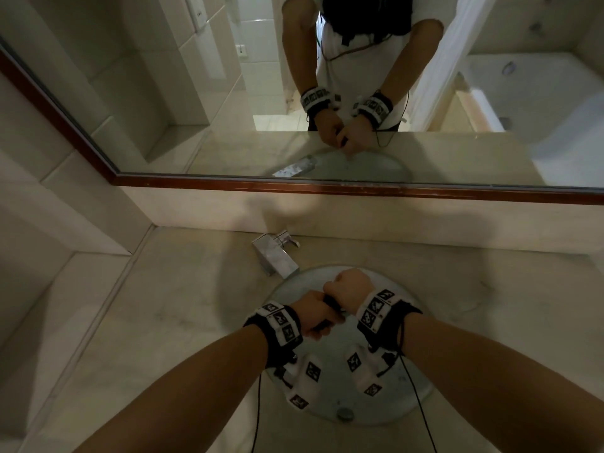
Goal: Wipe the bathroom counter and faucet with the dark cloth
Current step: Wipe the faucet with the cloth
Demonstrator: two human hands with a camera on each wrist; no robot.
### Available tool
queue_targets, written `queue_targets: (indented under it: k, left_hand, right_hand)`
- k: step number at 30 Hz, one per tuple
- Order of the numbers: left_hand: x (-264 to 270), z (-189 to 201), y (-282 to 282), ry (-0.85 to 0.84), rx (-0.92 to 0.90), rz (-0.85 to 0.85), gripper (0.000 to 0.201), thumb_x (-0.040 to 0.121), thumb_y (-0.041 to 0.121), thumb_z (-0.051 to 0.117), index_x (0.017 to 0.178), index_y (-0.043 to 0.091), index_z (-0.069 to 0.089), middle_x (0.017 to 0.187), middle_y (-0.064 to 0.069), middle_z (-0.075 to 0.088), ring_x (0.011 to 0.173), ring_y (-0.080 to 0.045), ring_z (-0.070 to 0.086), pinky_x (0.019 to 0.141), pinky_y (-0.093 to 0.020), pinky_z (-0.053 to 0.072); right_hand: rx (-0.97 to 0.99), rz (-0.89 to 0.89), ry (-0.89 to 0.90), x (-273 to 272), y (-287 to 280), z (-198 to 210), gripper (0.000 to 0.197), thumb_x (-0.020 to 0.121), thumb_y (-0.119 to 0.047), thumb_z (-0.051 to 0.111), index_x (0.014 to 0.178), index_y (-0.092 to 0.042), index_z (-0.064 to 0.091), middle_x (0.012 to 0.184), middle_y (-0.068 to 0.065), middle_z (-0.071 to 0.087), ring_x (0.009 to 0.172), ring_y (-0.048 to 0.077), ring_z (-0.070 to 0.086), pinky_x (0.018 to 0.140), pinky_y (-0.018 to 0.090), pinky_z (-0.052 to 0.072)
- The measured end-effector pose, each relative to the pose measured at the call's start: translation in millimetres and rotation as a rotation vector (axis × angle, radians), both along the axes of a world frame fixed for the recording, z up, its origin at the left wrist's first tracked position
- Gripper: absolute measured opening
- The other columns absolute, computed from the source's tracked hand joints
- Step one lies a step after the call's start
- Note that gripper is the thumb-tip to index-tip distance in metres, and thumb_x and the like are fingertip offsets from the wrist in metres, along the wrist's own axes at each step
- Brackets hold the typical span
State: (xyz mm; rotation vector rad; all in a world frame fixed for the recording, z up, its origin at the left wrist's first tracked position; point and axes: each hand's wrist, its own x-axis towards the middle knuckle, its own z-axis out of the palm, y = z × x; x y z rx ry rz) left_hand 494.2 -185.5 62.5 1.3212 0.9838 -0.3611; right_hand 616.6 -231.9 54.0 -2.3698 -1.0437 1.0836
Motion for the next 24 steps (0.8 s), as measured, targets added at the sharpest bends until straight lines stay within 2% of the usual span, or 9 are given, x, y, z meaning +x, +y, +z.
queue_targets:
  k: [3,6,9,12,15,18,20,22,24]
  left_hand:
    - [-7.2,1.8,2.2,-0.065,-0.197,0.073,0.019,0.088,-0.001,0.059,0.073,0.009,0.053,0.06,-0.005,0.044,0.048,-0.016,0.043,0.041,-0.022,0.033]
    - [-13.7,5.0,3.3,-0.108,-0.329,0.073,0.018,0.091,-0.001,0.053,0.076,0.01,0.05,0.06,-0.004,0.043,0.049,-0.014,0.041,0.043,-0.022,0.03]
    - [-14.8,9.9,2.3,-0.094,-0.275,0.064,0.015,0.09,0.001,0.057,0.08,0.011,0.051,0.062,-0.004,0.046,0.05,-0.014,0.043,0.042,-0.022,0.032]
    - [-12.6,13.5,3.9,-0.032,-0.112,0.041,0.01,0.089,0.017,0.065,0.083,0.012,0.058,0.064,-0.003,0.05,0.051,-0.014,0.045,0.044,-0.023,0.035]
    - [-9.8,15.7,6.7,0.032,0.132,-0.033,0.018,0.086,0.027,0.069,0.087,0.01,0.062,0.067,-0.004,0.052,0.053,-0.014,0.046,0.05,-0.025,0.038]
    - [-6.7,16.1,5.0,0.102,0.538,-0.282,0.027,0.089,0.023,0.064,0.111,0.007,0.066,0.094,-0.009,0.065,0.077,-0.019,0.059,0.069,-0.028,0.046]
    - [-6.3,18.8,2.1,0.148,0.767,-0.452,0.026,0.093,0.026,0.057,0.114,0.011,0.063,0.11,-0.008,0.065,0.093,-0.022,0.059,0.08,-0.031,0.046]
    - [-7.5,19.0,-0.9,0.189,0.949,-0.539,0.021,0.096,0.03,0.048,0.105,0.015,0.059,0.108,-0.006,0.064,0.091,-0.021,0.059,0.077,-0.031,0.045]
    - [-8.9,18.3,-2.5,0.222,1.1,-0.601,0.02,0.096,0.031,0.048,0.108,0.018,0.056,0.108,-0.005,0.061,0.093,-0.023,0.059,0.074,-0.032,0.046]
  right_hand:
    - [0.021,0.06,0.002,-3.6,2.9,6.2,0.029,0.087,-0.032,0.056,0.061,-0.023,0.048,0.067,-0.003,0.05,0.06,0.011,0.045,0.071,0.028,0.047]
    - [0.137,0.083,0.041,-6.1,2.7,14.7,0.041,0.084,-0.021,0.06,0.049,-0.018,0.04,0.05,-0.002,0.04,0.048,0.012,0.036,0.052,0.028,0.034]
    - [0.232,0.028,0.097,-6.1,3.4,8.0,0.043,0.077,-0.016,0.061,0.044,-0.018,0.033,0.044,-0.003,0.032,0.041,0.009,0.027,0.047,0.03,0.026]
    - [0.228,0.029,0.147,-5.2,1.0,4.9,0.038,0.081,-0.022,0.06,0.049,-0.017,0.039,0.053,0.001,0.039,0.05,0.012,0.035,0.052,0.034,0.032]
    - [0.164,0.055,0.214,-3.3,-1.5,1.9,0.034,0.09,-0.033,0.061,0.064,-0.012,0.057,0.063,0.004,0.052,0.058,0.015,0.047,0.059,0.03,0.04]
    - [0.1,-0.11,0.486,-0.4,-5.5,1.9,0.028,0.087,-0.036,0.069,0.079,-0.009,0.069,0.079,0.014,0.062,0.067,0.026,0.057,0.066,0.037,0.049]
    - [0.019,-0.312,0.709,2.0,-8.2,6.3,0.029,0.086,-0.038,0.071,0.091,-0.01,0.069,0.096,0.017,0.066,0.079,0.031,0.062,0.074,0.042,0.056]
    - [-0.108,-0.41,0.881,3.3,-11.1,13.2,0.045,0.088,-0.049,0.064,0.106,-0.008,0.06,0.109,0.018,0.063,0.086,0.036,0.064,0.073,0.044,0.058]
    - [-0.212,-0.427,0.953,5.7,-11.9,8.0,0.063,0.088,-0.061,0.056,0.115,-0.005,0.053,0.109,0.023,0.064,0.086,0.042,0.067,0.072,0.048,0.056]
